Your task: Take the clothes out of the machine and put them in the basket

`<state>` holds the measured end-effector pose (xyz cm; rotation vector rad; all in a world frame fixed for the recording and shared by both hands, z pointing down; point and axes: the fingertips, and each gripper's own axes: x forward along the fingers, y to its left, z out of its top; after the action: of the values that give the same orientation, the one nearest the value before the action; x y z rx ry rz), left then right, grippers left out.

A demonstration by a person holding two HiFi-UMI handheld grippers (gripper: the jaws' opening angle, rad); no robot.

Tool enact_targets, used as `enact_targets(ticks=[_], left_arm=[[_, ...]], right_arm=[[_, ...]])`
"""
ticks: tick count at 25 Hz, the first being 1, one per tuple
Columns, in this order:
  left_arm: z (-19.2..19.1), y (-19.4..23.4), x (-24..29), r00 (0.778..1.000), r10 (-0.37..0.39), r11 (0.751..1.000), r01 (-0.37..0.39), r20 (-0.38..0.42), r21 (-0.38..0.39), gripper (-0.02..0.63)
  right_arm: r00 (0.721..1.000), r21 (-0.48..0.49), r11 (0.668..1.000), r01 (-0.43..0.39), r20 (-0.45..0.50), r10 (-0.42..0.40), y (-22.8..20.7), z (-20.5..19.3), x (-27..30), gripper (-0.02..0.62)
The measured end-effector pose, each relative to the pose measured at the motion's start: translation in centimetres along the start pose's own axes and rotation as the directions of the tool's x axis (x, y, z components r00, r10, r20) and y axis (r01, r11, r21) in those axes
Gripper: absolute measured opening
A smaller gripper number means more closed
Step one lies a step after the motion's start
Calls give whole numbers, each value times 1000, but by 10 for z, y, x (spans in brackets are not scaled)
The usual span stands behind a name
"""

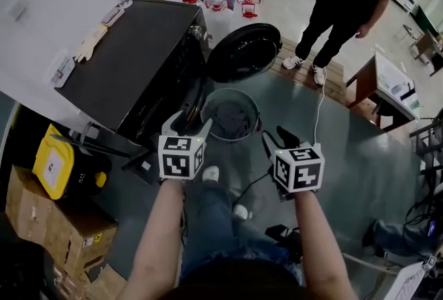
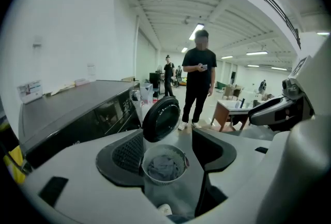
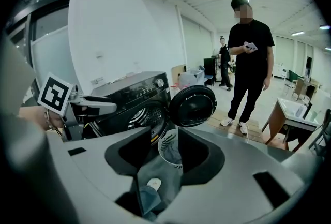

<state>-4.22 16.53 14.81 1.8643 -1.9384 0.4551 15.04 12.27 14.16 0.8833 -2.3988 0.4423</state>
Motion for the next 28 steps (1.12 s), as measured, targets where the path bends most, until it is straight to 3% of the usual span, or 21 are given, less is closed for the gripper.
enact_targets(ticks=[7, 17, 19, 20, 21, 28], left_arm=[[5, -18, -56, 995, 55, 998, -56, 83, 11, 276], [34, -19, -112, 972, 66, 995, -80, 224, 53, 274], [44, -17, -123, 961, 66, 992, -92, 267, 83, 212], [49, -16, -128, 955, 65, 990, -98, 289, 102, 54], [54, -15, -133, 950, 58, 988, -98, 305, 119, 0], [87, 8, -153, 928, 29, 980, -100, 371, 172, 0]], right_arm=[[997, -81, 997, -20, 71, 25, 13, 3, -44, 166], [983, -191, 982, -6, 178, 40, 43, 18, -87, 164], [977, -202, 979, 15, 212, 29, 47, 25, -95, 120], [972, -203, 979, 28, 235, 21, 49, 30, -99, 8], [966, -205, 978, 38, 257, 16, 51, 36, -103, 2], [929, -231, 967, 104, 371, -12, 72, 83, -115, 2]])
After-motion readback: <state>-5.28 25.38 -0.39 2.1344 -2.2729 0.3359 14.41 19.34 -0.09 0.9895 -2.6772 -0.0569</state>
